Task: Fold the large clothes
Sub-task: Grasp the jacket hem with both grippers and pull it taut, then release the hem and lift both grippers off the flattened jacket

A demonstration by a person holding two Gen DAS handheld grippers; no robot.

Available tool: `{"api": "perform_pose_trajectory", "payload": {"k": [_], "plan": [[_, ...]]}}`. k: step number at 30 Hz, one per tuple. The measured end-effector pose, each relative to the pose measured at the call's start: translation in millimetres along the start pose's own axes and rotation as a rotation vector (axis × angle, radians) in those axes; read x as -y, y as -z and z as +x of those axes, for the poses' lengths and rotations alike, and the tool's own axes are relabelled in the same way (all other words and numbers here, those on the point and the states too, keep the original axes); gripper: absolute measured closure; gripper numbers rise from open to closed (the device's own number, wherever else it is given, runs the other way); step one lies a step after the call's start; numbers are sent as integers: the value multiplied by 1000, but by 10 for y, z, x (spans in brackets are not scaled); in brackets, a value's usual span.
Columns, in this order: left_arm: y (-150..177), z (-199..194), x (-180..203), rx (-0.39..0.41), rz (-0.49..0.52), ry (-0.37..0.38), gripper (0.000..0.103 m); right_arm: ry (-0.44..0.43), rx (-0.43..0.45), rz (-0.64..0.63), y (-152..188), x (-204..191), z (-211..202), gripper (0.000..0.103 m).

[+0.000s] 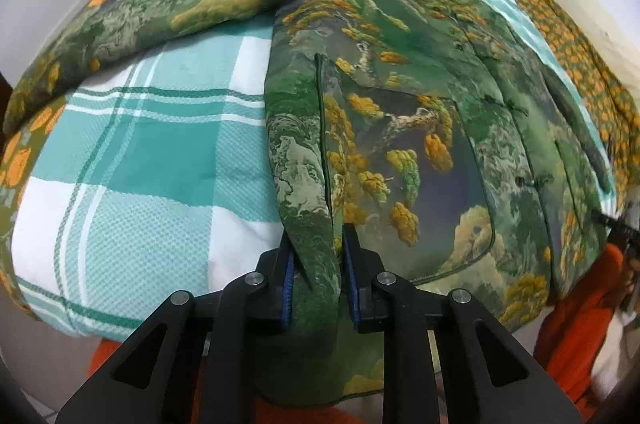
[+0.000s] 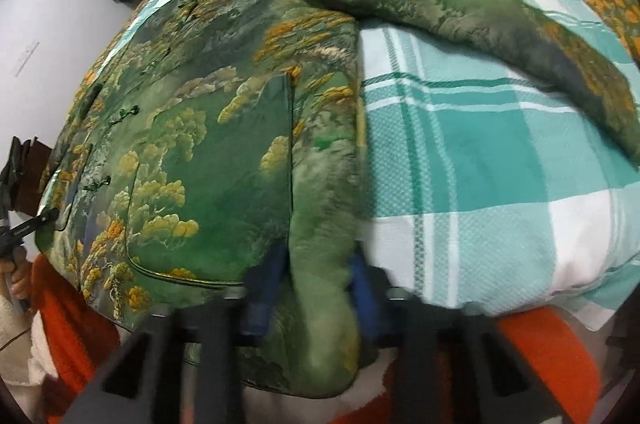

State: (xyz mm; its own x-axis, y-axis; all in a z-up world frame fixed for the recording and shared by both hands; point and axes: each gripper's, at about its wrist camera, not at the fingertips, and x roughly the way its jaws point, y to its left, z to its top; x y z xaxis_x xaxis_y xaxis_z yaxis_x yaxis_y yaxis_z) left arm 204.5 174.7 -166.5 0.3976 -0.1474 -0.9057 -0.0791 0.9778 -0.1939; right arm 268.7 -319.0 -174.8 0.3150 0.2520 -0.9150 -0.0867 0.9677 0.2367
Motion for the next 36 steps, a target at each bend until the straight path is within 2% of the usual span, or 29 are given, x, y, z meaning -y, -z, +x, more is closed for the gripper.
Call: {"api": "perform_pose_trajectory", "payload": {"k": [6, 9, 10, 11, 12, 13, 14, 17, 19, 21, 24, 26, 28, 31, 34, 36], "plan": [[170, -57, 12, -5, 17, -10, 84, 35, 21, -49, 55, -76, -116, 88], [146, -81, 2, 19, 11, -27, 76, 85, 42, -92, 99, -146, -108, 85], [111, -93, 9, 28, 7, -37, 70, 99, 48, -100, 89, -165, -99, 82], [81, -141, 15, 47, 1, -53, 63, 116, 55, -99, 65, -164, -105, 79], [67, -191, 24, 65, -1, -65, 59, 125, 63, -90, 44, -171, -110, 69], [41, -277, 37, 96, -2, -86, 52, 122, 83, -79, 25, -177, -144, 63], [28, -352, 63, 123, 2, -94, 41, 123, 110, -70, 11, -176, -197, 55], [-17, -580, 132, 217, 3, -106, 19, 138, 193, -63, 8, -209, -374, 49], [-45, -709, 183, 278, -1, -119, 14, 125, 238, -42, -23, -230, -481, 46], [-91, -797, 231, 332, -11, -119, 10, 84, 293, -11, -60, -253, -588, 38], [-152, -901, 337, 430, -25, -105, 7, 96, 354, 10, -64, -354, -713, 37], [-202, -922, 409, 463, -18, -109, 7, 117, 366, 3, -67, -463, -704, 37], [-252, -906, 474, 474, -15, -115, 7, 97, 374, -14, -62, -523, -691, 37], [-295, -824, 554, 453, -18, -65, 7, 61, 407, -25, 7, -555, -705, 37], [-282, -617, 630, 383, -13, -30, 7, 67, 488, -42, 88, -574, -807, 37], [-256, -438, 695, 298, 15, -16, 9, 109, 588, -71, 163, -602, -956, 37]]}}
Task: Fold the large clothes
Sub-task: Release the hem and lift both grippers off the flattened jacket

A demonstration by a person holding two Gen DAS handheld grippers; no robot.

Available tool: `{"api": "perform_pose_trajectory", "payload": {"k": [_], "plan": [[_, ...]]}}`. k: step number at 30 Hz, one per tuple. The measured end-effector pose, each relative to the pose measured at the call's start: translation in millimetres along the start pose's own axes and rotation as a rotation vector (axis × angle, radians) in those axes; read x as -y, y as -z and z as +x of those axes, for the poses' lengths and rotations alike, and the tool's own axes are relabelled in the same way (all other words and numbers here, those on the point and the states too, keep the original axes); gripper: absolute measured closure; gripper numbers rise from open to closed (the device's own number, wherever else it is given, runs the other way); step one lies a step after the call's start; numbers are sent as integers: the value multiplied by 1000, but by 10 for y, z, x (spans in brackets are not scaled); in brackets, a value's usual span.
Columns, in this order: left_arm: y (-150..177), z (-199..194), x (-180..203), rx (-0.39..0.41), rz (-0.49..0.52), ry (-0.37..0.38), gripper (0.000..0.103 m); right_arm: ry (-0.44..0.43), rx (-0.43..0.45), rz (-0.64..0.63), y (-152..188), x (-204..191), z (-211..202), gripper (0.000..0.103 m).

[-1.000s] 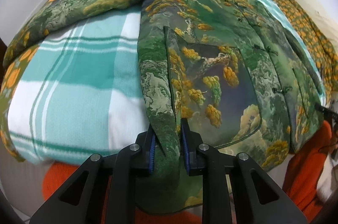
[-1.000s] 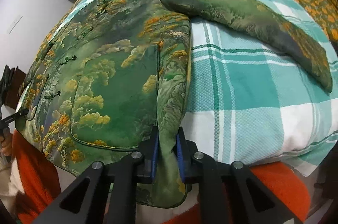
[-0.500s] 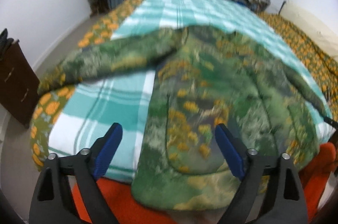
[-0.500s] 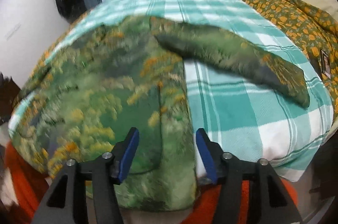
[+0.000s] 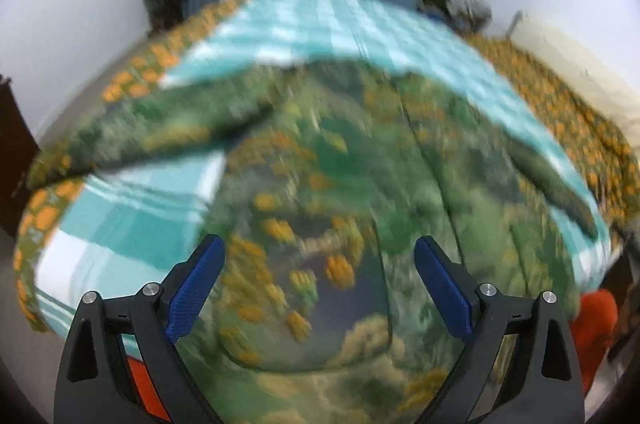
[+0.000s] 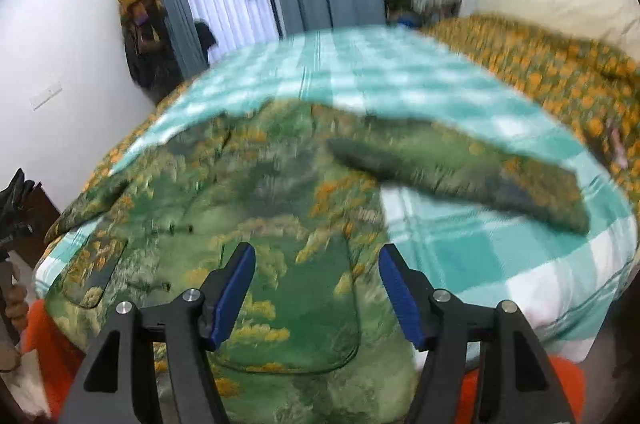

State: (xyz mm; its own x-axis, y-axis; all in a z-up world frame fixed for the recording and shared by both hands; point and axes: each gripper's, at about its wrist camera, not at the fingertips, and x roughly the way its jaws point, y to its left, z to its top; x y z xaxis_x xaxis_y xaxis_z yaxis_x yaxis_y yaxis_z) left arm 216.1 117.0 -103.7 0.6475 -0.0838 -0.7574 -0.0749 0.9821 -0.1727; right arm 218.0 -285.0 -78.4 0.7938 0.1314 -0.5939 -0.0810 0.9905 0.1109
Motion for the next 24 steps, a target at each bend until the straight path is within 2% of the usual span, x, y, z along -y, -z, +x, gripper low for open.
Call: {"api": "perform_pose_trajectory", "payload": {"k": [2, 5, 6, 7, 11, 14, 17, 19, 22, 24], "plan": [[71, 102, 59, -42, 21, -9, 15, 25, 57, -35, -33, -26, -92, 37], [119, 118, 107, -50, 27, -39, 12, 47, 64, -80, -70, -63, -87, 37], [114, 101, 134, -42, 43, -65, 10, 55, 59, -89, -72, -74, -77, 37], [111, 86, 154, -33, 58, -89, 2, 59, 56, -96, -70, -85, -66, 37], [69, -79, 248, 51, 141, -194, 1, 49, 73, -103, -43, -124, -63, 37], [21, -83, 234, 54, 144, -196, 1, 49, 81, -146, -17, -198, -17, 37], [5, -18, 231, 19, 132, -199, 1, 57, 64, -190, 40, -262, 53, 37], [23, -16, 238, 25, 126, -191, 1, 56, 41, -206, 77, -285, 104, 37], [30, -28, 212, 26, 70, -100, 1, 43, 8, -206, 114, -275, 156, 37], [16, -52, 211, 46, 42, -81, 1, 46, -6, -200, 111, -239, 179, 37]]}}
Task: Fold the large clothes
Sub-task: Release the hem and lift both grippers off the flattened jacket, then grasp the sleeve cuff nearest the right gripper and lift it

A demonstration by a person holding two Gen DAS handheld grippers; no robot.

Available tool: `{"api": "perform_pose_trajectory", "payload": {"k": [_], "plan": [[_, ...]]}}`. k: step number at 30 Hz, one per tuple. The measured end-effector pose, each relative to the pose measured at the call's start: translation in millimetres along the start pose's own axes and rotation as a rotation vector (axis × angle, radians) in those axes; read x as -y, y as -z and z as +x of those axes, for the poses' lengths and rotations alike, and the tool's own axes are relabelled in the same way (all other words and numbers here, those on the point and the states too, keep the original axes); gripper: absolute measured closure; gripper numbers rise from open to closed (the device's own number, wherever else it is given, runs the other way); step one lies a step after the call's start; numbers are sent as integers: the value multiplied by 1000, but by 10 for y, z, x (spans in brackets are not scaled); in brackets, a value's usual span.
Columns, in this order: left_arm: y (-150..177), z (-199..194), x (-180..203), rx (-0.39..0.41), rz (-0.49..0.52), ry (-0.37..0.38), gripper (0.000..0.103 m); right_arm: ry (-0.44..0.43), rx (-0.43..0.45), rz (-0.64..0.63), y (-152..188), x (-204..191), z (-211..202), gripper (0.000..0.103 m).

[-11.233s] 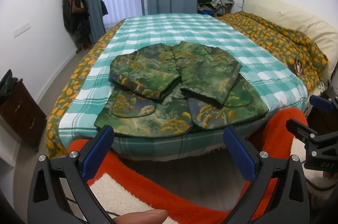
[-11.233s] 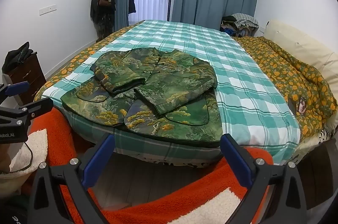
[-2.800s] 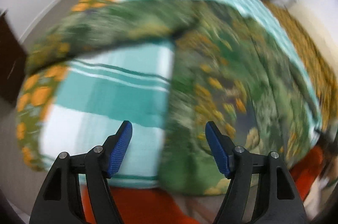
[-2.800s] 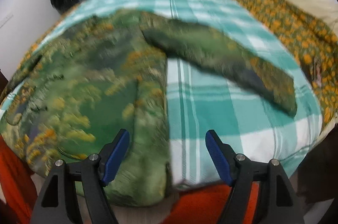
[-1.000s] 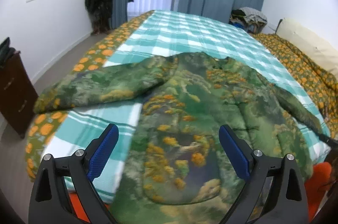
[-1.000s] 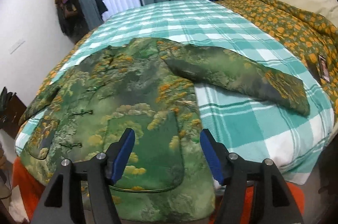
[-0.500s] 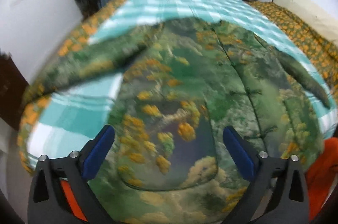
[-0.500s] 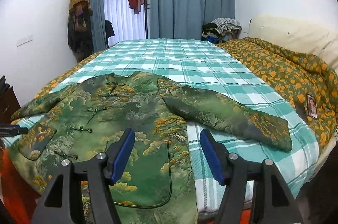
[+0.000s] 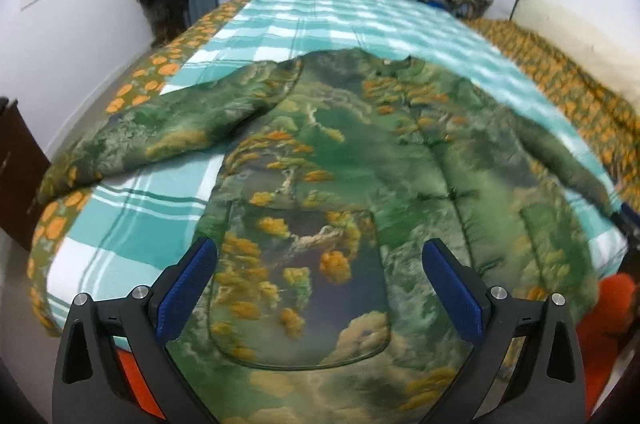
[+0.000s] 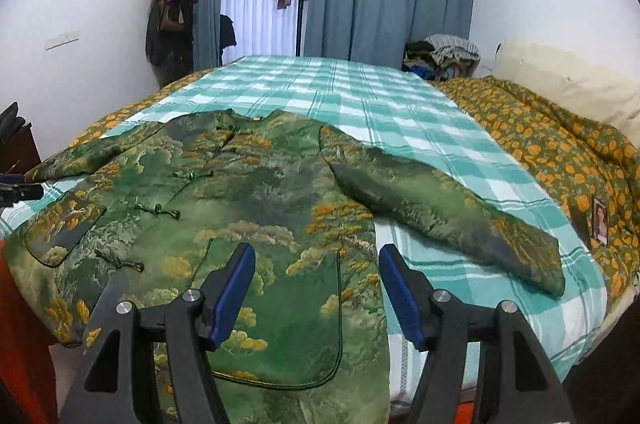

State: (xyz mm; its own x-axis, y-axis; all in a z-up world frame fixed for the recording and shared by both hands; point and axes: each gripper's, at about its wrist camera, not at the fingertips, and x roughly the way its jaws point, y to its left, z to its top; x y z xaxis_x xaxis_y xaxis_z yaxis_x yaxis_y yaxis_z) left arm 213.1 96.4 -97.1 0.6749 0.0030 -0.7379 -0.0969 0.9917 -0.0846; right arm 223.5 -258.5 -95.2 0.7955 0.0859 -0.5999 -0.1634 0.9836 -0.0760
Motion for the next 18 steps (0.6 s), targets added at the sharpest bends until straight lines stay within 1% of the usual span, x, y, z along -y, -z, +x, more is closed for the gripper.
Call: {"api": "perform_pose_trajectory", "payload": {"k": [2, 5, 9, 10, 11, 12, 14, 15, 17, 18], "plan": [[-13, -5, 15, 11, -1, -8, 1, 2, -14, 25, -6, 82, 30, 37], [-16, -3, 20, 18, 11, -38, 1, 7, -30, 101, -20, 351, 88, 37], [35, 2, 2, 29, 26, -78, 1, 52, -105, 274, 2, 987, 219, 37], [47, 13, -11, 28, 25, -80, 1, 73, -148, 365, 29, 1246, 273, 37], [67, 26, -24, 22, 21, -81, 1, 85, -170, 427, 52, 1409, 303, 37], [82, 35, -31, 18, 16, -81, 1, 102, -199, 553, 125, 1732, 349, 37], [112, 51, -41, 12, 6, -85, 1, 106, -203, 718, 270, 2147, 399, 37], [128, 59, -43, 11, 1, -88, 1, 109, -208, 832, 398, 2448, 457, 37], [158, 72, -45, 10, -6, -97, 1, 119, -254, 923, 573, 2777, 613, 37], [169, 77, -47, 11, -8, -99, 1, 118, -264, 952, 627, 2867, 667, 37]]}}
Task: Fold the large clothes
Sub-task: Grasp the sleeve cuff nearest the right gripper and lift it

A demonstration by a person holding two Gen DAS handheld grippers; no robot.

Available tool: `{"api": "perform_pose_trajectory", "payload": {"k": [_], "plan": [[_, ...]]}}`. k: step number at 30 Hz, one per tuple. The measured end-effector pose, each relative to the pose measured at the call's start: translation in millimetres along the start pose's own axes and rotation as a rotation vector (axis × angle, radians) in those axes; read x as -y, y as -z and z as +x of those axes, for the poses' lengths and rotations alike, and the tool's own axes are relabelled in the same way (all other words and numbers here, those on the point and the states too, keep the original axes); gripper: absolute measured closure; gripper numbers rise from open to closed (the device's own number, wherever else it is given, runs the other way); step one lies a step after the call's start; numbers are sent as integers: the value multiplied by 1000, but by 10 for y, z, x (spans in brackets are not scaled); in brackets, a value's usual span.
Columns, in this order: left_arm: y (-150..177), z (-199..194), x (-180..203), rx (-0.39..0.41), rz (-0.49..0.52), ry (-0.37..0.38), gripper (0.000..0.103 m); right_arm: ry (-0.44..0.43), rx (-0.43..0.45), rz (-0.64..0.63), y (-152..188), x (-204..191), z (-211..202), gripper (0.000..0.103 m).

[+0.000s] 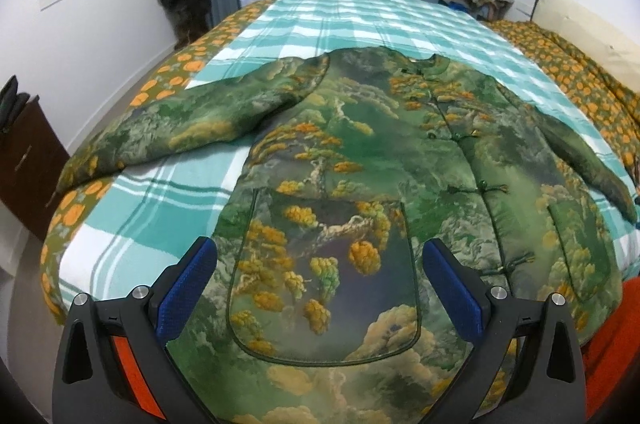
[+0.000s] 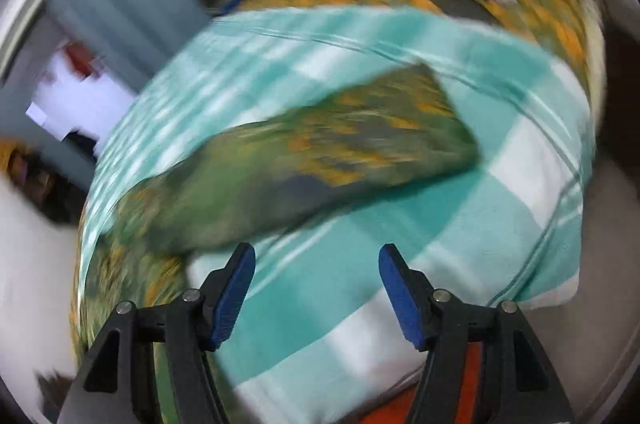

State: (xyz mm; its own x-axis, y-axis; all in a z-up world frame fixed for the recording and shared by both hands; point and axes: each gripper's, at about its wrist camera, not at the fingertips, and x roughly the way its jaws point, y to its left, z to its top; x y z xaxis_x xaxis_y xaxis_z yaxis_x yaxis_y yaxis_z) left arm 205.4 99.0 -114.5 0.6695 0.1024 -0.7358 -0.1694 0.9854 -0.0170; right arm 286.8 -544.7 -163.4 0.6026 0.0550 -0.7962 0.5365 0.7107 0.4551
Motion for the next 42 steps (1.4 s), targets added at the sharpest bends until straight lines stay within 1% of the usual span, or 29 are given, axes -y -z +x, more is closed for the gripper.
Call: {"api": "perform_pose_trajectory", "payload": {"k": [2, 3, 5, 7, 9, 10, 11, 12, 13, 14, 15, 16, 18, 19, 20, 22, 24, 26, 27, 29, 30, 31, 32, 34, 37, 39, 41, 42], "plan": [[28, 20, -8, 5, -3, -7, 1, -34, -8, 96, -92, 220, 137, 37], [41, 29, -9, 4, -3, -12, 1, -62, -11, 177, -134, 358, 231, 37], [57, 65, -27, -4, -8, -21, 1, -82, 8, 286, -185, 523, 354, 37], [67, 85, -50, -11, -19, -26, 1, -90, 63, 351, -237, 616, 422, 38], [78, 85, -69, -10, -26, -26, 1, -70, 125, 373, -301, 640, 461, 38], [85, 84, -78, -10, -28, -28, 1, -61, 139, 377, -324, 641, 474, 39], [97, 86, -87, -13, -28, -34, 1, -46, 151, 386, -349, 649, 495, 46], [107, 91, -93, -14, -27, -39, 1, -27, 157, 394, -374, 654, 512, 63], [121, 95, -99, -16, -26, -43, 1, -3, 156, 394, -395, 652, 522, 74], [140, 99, -110, -17, -27, -49, 1, 9, 158, 391, -413, 660, 514, 82], [159, 105, -118, -18, -29, -52, 1, 20, 173, 374, -411, 601, 466, 85], [165, 113, -123, -18, -31, -54, 1, 30, 185, 347, -432, 516, 444, 88], [186, 128, -133, -22, -40, -56, 1, 54, 216, 220, -429, 236, 296, 90], [189, 136, -132, -24, -43, -54, 1, 44, 226, 147, -427, 72, 217, 91], [188, 142, -122, -25, -44, -53, 1, 20, 240, 53, -404, -173, 109, 91], [175, 148, -93, -23, -37, -52, 1, -27, 264, -88, -340, -545, -90, 92], [164, 124, -52, -12, -26, -50, 1, -114, 295, -276, -151, -1139, -361, 92], [156, 98, -14, -2, -15, -47, 1, -176, 313, -406, 36, -1569, -521, 92], [153, 76, 8, 5, -7, -46, 1, -222, 316, -496, 224, -1878, -617, 92], [151, 43, 42, 15, 9, -44, 1, -273, 301, -598, 515, -2223, -685, 92], [151, 35, 52, 17, 15, -45, 1, -304, 281, -667, 741, -2461, -684, 92], [156, 21, 57, 21, 22, -47, 1, -315, 270, -701, 873, -2567, -678, 92], [161, 14, 58, 22, 24, -48, 1, -331, 254, -761, 1109, -2741, -637, 92], [170, 3, 42, 23, 27, -47, 1, -346, 223, -846, 1493, -2929, -540, 92], [187, -1, -12, 18, 14, -46, 1, -354, 138, -907, 1968, -3054, -320, 92], [201, 8, -37, 12, 4, -44, 1, -339, 67, -936, 2284, -3086, -113, 92], [210, 16, -51, 5, -2, -42, 1, -312, 17, -947, 2451, -3060, 37, 91], [211, 21, -52, 2, -3, -41, 1, -296, -17, -951, 2562, -3028, 135, 89]]}}
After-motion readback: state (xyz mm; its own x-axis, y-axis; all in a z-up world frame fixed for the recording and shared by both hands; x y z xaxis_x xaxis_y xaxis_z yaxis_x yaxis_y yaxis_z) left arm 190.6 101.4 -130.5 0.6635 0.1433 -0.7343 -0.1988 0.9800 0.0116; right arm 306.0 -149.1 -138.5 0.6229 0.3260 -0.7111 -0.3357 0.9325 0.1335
